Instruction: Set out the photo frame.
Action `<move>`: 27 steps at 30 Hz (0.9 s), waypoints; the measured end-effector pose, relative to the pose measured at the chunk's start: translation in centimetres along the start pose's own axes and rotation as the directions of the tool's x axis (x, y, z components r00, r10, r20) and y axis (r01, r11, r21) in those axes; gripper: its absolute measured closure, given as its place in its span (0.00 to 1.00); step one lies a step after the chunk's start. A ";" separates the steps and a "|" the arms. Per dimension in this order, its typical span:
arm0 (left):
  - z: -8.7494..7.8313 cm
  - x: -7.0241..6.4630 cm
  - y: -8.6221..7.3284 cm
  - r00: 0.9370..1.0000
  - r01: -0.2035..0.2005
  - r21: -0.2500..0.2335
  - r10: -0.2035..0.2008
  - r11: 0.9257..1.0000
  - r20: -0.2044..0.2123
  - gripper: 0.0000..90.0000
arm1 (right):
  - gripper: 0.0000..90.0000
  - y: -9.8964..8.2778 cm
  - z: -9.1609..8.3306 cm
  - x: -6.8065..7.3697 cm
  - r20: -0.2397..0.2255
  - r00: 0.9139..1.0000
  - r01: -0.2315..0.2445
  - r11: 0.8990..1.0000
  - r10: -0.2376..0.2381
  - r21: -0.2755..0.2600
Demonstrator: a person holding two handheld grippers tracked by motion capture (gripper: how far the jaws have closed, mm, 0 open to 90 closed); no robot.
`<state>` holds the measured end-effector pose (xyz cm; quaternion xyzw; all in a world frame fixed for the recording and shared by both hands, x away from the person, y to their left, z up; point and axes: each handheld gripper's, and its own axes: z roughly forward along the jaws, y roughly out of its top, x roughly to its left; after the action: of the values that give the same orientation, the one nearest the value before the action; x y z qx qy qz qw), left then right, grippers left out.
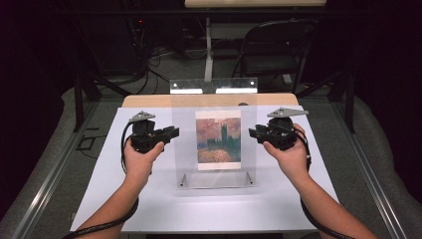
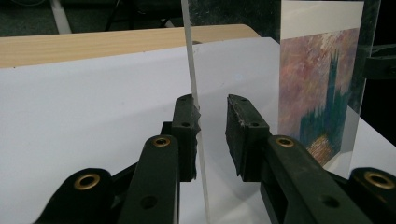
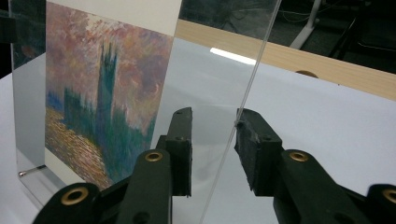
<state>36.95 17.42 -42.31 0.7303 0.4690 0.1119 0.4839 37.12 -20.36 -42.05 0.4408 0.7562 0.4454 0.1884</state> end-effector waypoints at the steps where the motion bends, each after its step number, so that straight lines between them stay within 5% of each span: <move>1: -0.1 -0.1 -0.1 1.000 -0.001 -0.003 0.001 1.000 0.000 0.82 | 0.75 0.0 -0.1 0.1 0.000 1.000 -0.003 1.000 0.003 -0.002; 27: -2.4 -1.5 -2.3 0.998 -0.051 -0.055 0.054 0.997 0.044 0.83 | 0.82 -1.9 -3.1 1.2 -0.050 0.999 0.011 0.999 -0.013 -0.049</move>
<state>33.37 17.94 -42.48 0.7313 0.4352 0.1205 0.5111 33.43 -21.33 -41.92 0.4202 0.7522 0.4735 0.1828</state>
